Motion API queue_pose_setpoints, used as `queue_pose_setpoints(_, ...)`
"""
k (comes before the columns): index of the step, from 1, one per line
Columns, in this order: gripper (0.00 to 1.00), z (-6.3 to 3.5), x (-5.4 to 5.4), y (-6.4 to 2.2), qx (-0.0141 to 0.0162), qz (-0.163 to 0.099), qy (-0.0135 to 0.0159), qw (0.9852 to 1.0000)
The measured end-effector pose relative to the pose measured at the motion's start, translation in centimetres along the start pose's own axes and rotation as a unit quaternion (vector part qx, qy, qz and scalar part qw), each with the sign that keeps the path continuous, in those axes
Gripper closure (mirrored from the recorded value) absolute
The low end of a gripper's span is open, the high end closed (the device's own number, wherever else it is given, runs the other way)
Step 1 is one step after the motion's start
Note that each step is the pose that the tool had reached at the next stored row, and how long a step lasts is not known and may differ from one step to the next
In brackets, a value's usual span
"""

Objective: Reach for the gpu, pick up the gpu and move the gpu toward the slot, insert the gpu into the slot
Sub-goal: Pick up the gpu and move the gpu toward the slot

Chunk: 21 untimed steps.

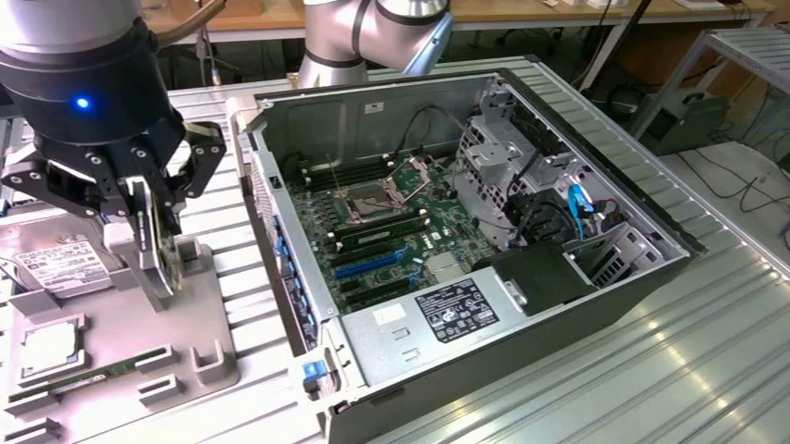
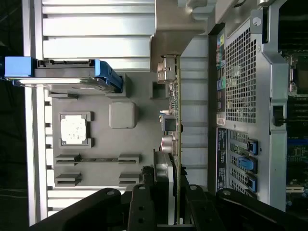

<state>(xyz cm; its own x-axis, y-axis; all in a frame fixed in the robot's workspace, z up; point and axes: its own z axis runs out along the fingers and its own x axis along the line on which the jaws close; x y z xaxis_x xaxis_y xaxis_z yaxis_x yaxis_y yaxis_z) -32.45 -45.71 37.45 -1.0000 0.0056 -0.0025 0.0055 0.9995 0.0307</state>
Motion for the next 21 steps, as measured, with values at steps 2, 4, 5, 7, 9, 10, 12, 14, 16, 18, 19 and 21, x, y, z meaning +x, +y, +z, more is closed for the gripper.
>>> queue_pose_setpoints(2,0.72,-0.47,0.0,0.01,-0.0004,0.000,0.0000,1.0000)
queue_pose_setpoints(4,0.72,-1.06,0.0,0.03,-0.0004,0.000,0.0001,1.0000)
queue_pose_setpoints(5,0.72,-1.37,0.0,0.04,-0.0005,0.000,0.0002,1.0000)
queue_pose_setpoints(7,0.72,-1.94,0.0,0.06,-0.0006,0.000,0.0001,1.0000)
queue_pose_setpoints(9,0.72,-2.43,0.0,0.07,-0.0007,0.000,0.0002,1.0000)
queue_pose_setpoints(10,0.72,-2.68,0.0,0.08,-0.0008,0.000,0.0002,1.0000)
queue_pose_setpoints(12,0.72,-3.34,0.0,0.10,-0.0009,0.000,0.0002,1.0000)
queue_pose_setpoints(14,0.72,-3.85,0.0,0.12,-0.0009,0.000,0.0002,1.0000)
queue_pose_setpoints(16,0.72,-4.20,0.0,0.13,-0.0010,0.000,0.0002,1.0000)
queue_pose_setpoints(18,0.72,-4.35,0.0,0.13,-0.0016,0.000,0.0002,1.0000)
queue_pose_setpoints(19,0.72,-4.35,0.0,0.13,-0.0017,0.000,0.0002,1.0000)
queue_pose_setpoints(21,0.72,-4.35,0.0,0.13,-0.0017,0.000,0.0002,1.0000)
